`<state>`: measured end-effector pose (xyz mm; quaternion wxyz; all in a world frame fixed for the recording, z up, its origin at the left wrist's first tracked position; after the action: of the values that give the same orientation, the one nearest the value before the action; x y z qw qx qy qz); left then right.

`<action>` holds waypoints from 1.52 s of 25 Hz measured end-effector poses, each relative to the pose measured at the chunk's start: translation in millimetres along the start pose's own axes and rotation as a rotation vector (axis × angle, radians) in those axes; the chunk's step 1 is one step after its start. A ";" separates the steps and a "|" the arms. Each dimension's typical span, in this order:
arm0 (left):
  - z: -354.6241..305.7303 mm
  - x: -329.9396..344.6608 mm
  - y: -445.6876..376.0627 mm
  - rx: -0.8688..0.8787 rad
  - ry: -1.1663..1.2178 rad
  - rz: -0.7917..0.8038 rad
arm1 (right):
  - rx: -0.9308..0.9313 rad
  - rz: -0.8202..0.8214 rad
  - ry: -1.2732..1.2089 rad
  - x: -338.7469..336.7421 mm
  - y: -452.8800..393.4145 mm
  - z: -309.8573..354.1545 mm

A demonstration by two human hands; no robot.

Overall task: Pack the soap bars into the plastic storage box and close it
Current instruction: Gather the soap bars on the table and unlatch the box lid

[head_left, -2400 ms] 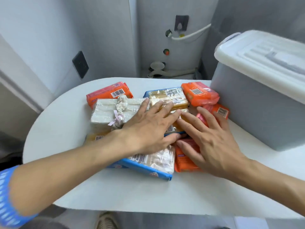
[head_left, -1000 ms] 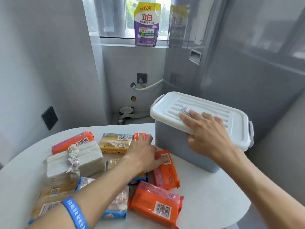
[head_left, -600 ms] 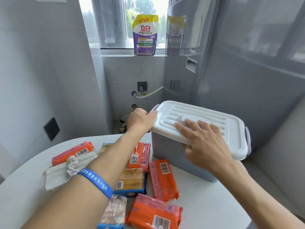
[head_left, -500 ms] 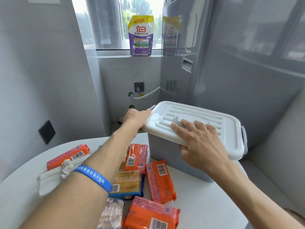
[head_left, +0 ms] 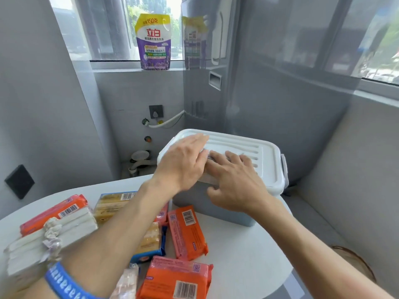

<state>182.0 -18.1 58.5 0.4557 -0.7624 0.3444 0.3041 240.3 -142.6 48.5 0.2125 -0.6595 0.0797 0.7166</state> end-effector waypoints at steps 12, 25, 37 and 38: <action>-8.9 24.1 9.8 -0.061 -0.195 0.096 | 0.952 -0.316 -0.939 -1.6 51.1 -135.1; 30.3 16.3 52.2 -0.482 -0.076 -0.133 | 0.110 0.023 0.016 -25.6 -10.6 -21.9; 37.0 1.1 62.3 -0.379 0.022 -0.278 | 0.210 0.171 -0.126 -58.8 -34.5 -23.2; 35.5 -6.5 62.5 -0.368 0.035 -0.353 | 0.221 0.139 -0.210 -64.1 -32.8 -27.4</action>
<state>122.9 -6.1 19.0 0.3493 -0.8859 0.1528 0.2643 281.2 -136.8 113.5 0.2408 -0.5465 0.1810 0.7814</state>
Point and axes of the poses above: each hand's wrist, its own y-axis away from the middle knuckle, its own x-axis out of the palm, z = x × y, the point moved 3 cm from there along -y, towards the middle knuckle
